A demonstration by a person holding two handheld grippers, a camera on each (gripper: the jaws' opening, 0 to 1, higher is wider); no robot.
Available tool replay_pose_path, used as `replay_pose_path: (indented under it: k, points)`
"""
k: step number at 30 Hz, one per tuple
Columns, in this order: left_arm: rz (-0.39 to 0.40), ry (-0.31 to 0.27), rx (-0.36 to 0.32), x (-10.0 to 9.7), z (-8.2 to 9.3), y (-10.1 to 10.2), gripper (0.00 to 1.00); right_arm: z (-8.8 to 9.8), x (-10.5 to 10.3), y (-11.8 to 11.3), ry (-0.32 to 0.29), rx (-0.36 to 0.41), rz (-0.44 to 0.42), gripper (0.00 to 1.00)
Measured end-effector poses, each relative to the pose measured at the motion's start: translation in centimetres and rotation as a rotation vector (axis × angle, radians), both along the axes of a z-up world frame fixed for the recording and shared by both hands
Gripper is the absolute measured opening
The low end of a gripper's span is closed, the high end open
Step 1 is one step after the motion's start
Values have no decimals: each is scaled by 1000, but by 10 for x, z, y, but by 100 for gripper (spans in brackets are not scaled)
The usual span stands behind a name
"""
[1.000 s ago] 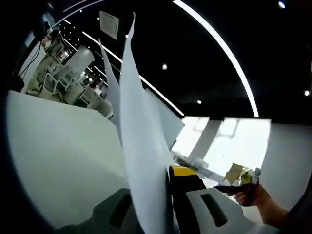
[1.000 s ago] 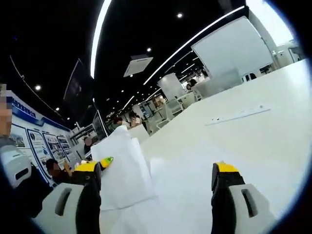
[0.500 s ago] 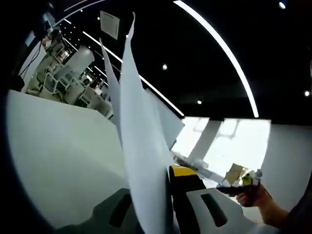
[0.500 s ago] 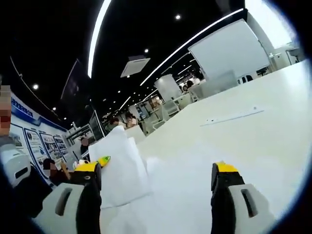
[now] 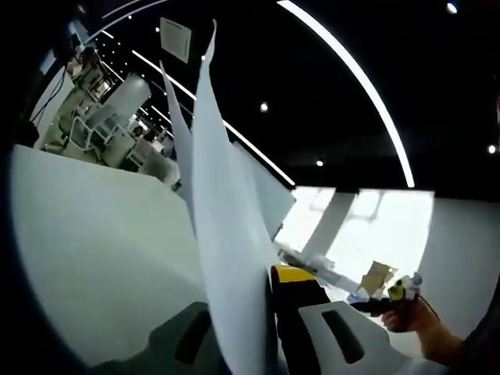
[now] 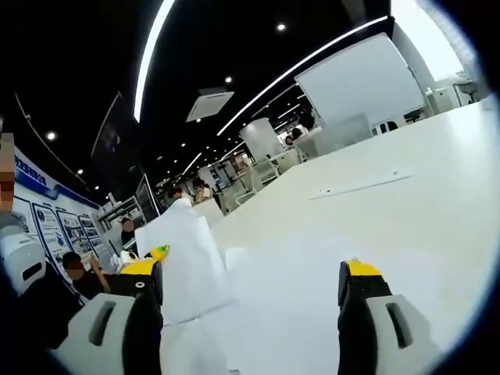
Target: Organize the stack of printing papers by aligning and flattening the scattered papers on the table
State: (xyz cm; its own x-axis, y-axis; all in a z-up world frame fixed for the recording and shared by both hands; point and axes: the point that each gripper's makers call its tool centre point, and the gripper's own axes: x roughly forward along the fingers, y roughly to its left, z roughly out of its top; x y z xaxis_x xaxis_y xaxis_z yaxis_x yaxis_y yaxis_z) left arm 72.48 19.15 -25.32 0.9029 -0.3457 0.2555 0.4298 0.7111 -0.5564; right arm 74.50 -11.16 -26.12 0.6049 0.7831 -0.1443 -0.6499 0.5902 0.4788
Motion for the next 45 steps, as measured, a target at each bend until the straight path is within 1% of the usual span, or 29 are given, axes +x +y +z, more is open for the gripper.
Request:
replay_pose_path:
  k: [11,17,23,32,45]
  points:
    - [-2,0,0,0,0,-1,8,0,-2,-8,2,-1,-12,88]
    - [-4,2,4,0,0,-1,8,-5,3,-15,1,-24,-32,88]
    - [-5,3,4,0,-1,-1,9,-4,5,-17,-1,-4,-37,88]
    - [-3,3,-1,0,-1,0,9,-10,5,-23,10,-8,-50,88]
    - [-3,3,-4,0,-1,0,9,-11,7,-29,10,-9,-60,87]
